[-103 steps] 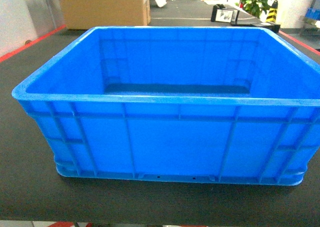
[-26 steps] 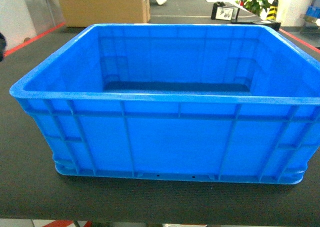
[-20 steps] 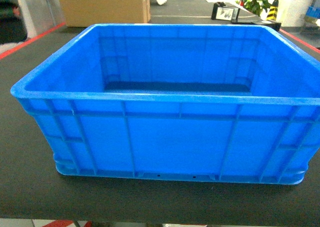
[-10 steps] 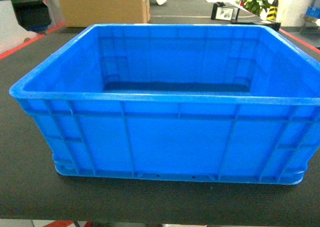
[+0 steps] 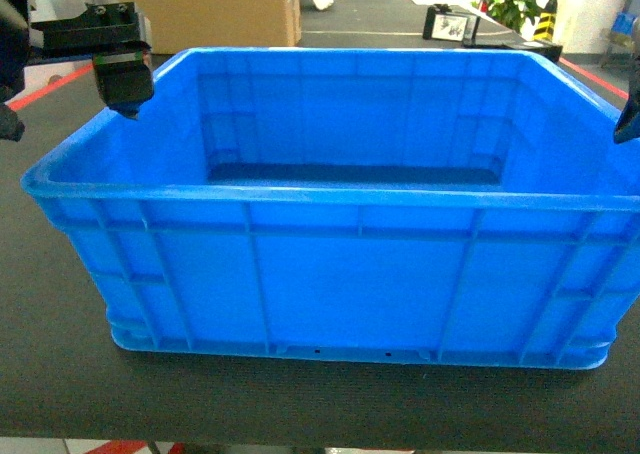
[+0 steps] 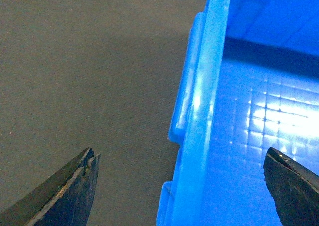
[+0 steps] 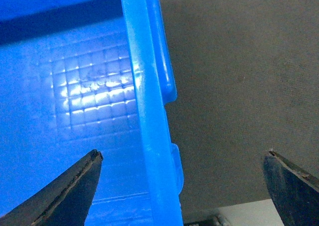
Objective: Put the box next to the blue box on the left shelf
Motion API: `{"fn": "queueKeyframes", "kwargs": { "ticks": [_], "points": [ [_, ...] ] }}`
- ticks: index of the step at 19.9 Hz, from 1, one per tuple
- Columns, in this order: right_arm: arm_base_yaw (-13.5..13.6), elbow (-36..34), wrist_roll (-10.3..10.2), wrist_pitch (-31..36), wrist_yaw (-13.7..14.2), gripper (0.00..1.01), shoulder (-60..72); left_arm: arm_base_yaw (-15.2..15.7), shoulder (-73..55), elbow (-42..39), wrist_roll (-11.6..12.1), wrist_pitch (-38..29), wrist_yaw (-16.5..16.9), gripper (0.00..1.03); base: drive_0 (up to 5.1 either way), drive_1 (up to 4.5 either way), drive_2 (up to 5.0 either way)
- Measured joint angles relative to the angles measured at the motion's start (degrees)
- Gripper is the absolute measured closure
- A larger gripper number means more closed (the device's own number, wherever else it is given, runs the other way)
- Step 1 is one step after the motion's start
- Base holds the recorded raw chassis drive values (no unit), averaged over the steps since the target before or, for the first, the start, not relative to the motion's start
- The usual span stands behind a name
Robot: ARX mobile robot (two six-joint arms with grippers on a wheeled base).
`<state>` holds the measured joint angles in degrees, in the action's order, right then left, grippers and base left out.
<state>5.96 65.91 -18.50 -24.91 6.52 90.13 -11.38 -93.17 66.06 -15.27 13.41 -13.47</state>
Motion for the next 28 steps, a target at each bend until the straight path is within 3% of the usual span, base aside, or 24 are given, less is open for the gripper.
{"fn": "queueKeyframes", "kwargs": {
  "ticks": [3,4,5,6,7,8,9,13,16,19,25,28],
  "points": [
    [0.2,1.5,-0.4,-1.0,0.5,0.03,3.7,-1.4,-2.5,3.0,-0.5,4.7,-0.2,0.05,0.0,0.00,0.0],
    [1.2,2.3,-1.0,-0.6,1.6,0.03,6.3,-2.5,-6.5,5.0,-0.8,9.9,-1.8,0.05,0.0,0.00,0.0],
    [2.3,2.5,-1.1,-0.3,2.9,0.21,7.8,-2.0,-8.0,6.4,0.2,12.0,-3.1,0.05,0.0,0.00,0.0],
    [3.0,2.6,-1.4,-0.9,3.1,0.54,8.1,-1.5,-8.3,6.9,0.5,12.9,-3.5,0.32,0.0,0.00,0.0],
    [3.0,2.9,-1.4,-1.2,3.3,0.73,8.2,-1.5,-8.6,6.9,0.5,12.9,-2.3,0.50,0.0,0.00,0.0],
    [3.0,3.0,-0.8,-1.4,3.3,0.81,8.2,-1.6,-8.6,7.0,0.5,13.2,-2.2,0.59,0.0,0.00,0.0],
    [3.0,3.1,1.3,-1.8,1.5,0.88,8.0,-1.5,-8.7,7.1,0.7,13.3,-2.6,0.70,0.0,0.00,0.0],
    [3.0,3.1,4.0,-1.2,1.4,0.90,7.8,-0.7,-8.8,7.3,4.0,13.2,0.0,0.86,0.0,0.00,0.0],
    [3.2,0.5,4.6,0.8,2.0,0.90,5.7,-1.3,-7.2,6.0,6.5,10.6,0.1,0.90,0.0,0.00,0.0],
    [4.9,-4.4,6.0,2.2,4.5,0.90,-0.5,-2.8,-1.9,0.1,6.7,7.6,-0.5,0.90,0.0,0.00,0.0],
    [9.2,-8.8,6.3,4.6,7.5,0.90,-13.9,-4.9,15.3,-6.7,7.2,6.2,-6.0,0.90,0.0,0.00,0.0],
    [12.0,-11.8,6.5,4.2,9.8,0.90,-20.4,-7.8,23.2,-10.6,6.8,8.0,-10.1,0.90,0.0,0.00,0.0]
  ]
}}
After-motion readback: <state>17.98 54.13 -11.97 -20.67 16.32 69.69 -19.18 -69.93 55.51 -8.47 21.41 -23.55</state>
